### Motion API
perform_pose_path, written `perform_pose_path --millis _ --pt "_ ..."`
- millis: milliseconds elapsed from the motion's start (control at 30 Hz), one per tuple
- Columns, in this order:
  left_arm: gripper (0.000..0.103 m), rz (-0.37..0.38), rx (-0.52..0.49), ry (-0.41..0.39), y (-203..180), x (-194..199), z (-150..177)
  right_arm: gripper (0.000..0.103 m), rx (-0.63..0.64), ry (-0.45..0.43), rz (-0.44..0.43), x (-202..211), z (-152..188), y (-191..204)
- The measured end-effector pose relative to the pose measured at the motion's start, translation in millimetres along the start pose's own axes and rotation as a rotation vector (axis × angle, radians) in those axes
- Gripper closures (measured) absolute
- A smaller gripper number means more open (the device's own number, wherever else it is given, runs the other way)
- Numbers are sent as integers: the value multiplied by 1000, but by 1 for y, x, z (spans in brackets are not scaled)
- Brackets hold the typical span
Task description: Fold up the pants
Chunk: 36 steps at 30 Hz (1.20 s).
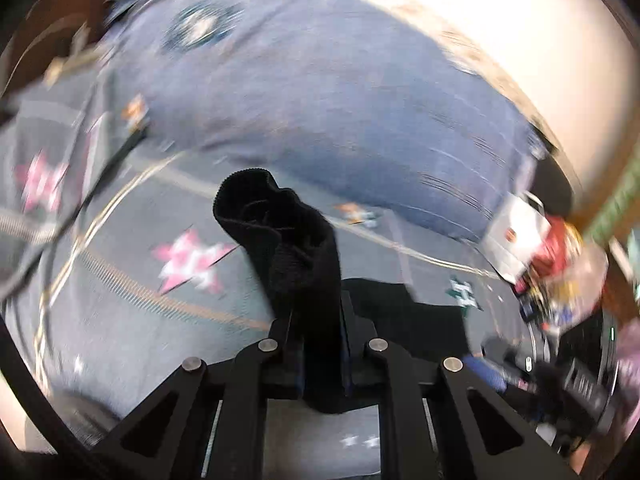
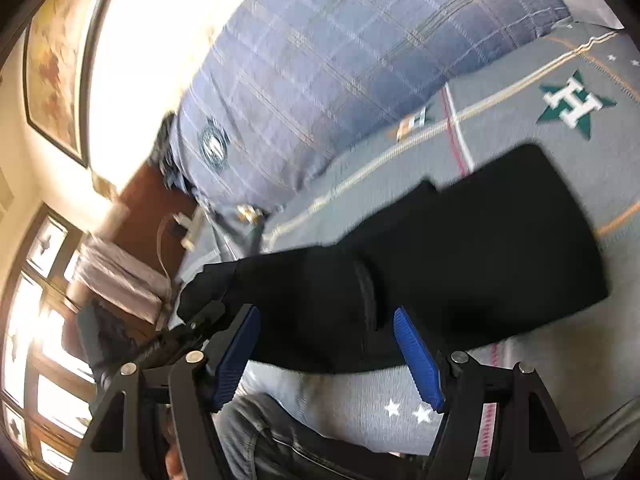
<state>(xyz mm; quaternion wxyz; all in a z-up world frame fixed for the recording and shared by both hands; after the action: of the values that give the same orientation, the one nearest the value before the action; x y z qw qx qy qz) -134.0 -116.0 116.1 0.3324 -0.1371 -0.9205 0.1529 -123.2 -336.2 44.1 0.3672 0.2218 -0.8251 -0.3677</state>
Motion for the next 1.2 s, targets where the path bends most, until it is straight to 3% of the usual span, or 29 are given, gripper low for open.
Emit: perform_pose_path --millis 133,267,400,567,667,700,733,767,867,933,1000,1033,1067,1133,1167,1200 --pt "90 42 -155 -3 -63 -18 9 30 -16 -38 -60 26 -31 -4" --pt "90 72 -267 44 -103 -54 35 28 -44 -39 -73 39 -44 -20" --pt "90 62 -346 144 -115 -90 73 28 -116 -6 -85 26 -36 -49" --pt "90 31 -389 148 -116 -96 80 28 -121 12 -53 8 -32 -59" --pt "90 14 -409 162 -121 -102 80 30 -51 53 -31 -7 -37 -49" --pt "90 18 -408 162 -121 -100 78 35 -29 67 -10 -12 -38 -47" --pt "90 22 -407 157 -124 -99 75 67 -18 83 25 -16 -41 -48" --pt "90 31 -402 149 -127 -98 70 89 -16 96 55 -18 -45 -49" --pt "90 75 -376 133 -143 -95 57 100 18 51 52 -5 -73 -37" --pt "90 129 -351 140 -156 -96 54 100 44 16 57 10 -91 -29" --pt "87 126 -346 148 -163 -105 58 100 63 -26 120 27 -108 -31" --pt "83 114 -339 160 -163 -112 63 100 72 -40 159 33 -113 -37" --pt "72 107 -319 190 -161 -123 70 100 73 -47 208 35 -115 -48" --pt "57 151 -293 323 -158 -145 96 100 36 -31 221 30 -108 -69" --pt "57 168 -301 346 -158 -144 103 100 11 -19 211 27 -100 -77" --pt "56 187 -316 319 -157 -134 103 99 -13 -15 205 26 -93 -83"
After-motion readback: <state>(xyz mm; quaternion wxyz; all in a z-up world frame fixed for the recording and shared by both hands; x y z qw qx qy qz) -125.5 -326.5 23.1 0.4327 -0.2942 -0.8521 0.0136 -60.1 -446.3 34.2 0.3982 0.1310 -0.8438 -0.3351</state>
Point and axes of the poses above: each gripper's, at about its wrist camera, not at the fingertips, and x roughly against the way its jaws point, y to its left, z to its underside, the point moved 8 cm from there along -x, roughly the way its jaws point, and after that the axes turned 2 degrees about -y, right-handed, at the moved point
